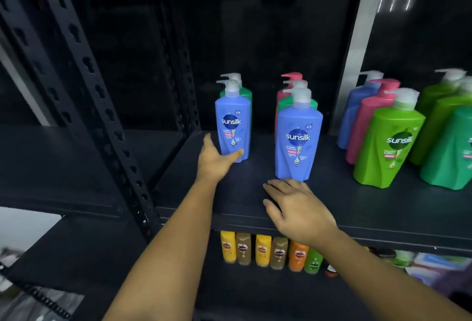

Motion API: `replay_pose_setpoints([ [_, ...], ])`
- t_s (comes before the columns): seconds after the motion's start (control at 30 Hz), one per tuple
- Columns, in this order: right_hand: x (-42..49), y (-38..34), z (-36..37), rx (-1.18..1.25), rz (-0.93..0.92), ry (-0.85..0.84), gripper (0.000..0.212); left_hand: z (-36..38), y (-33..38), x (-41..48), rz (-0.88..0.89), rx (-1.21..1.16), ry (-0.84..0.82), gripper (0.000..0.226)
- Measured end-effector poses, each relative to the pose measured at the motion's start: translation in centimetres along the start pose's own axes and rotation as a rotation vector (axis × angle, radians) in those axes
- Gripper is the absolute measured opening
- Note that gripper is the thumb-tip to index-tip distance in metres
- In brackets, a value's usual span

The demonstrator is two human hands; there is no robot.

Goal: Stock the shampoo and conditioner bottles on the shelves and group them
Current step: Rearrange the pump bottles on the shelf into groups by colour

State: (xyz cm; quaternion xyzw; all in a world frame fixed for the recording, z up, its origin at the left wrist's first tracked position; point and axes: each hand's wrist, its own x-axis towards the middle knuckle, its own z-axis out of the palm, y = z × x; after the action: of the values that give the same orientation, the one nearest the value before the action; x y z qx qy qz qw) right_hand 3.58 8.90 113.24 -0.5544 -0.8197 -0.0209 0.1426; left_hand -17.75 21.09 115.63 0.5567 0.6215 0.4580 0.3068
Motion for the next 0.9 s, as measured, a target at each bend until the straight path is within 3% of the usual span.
replay_pose_setpoints([
  [0.1, -0.1, 0.0, 0.2, 0.016, 0.017, 0.019, 0.057, 1.0, -0.7, 1.0, 0.069, -0.067, 0.017, 0.08],
  [0.23, 0.1, 0.1, 0.5, 0.052, 0.034, 0.042, 0.059, 1.5, -1.4, 1.3, 0.139, -0.051, 0.002, 0.067],
  [0.67, -0.1, 0.4, 0.8, 0.17, 0.08, 0.191, 0.045, 0.8, 0.0, -0.7, 0.225, -0.073, -0.106, 0.065],
  [0.9, 0.0, 0.9, 0.8, 0.445, 0.245, 0.375, 0.031, 0.5, 0.5, -3.9, 0.218, -0.038, -0.111, 0.067],
])
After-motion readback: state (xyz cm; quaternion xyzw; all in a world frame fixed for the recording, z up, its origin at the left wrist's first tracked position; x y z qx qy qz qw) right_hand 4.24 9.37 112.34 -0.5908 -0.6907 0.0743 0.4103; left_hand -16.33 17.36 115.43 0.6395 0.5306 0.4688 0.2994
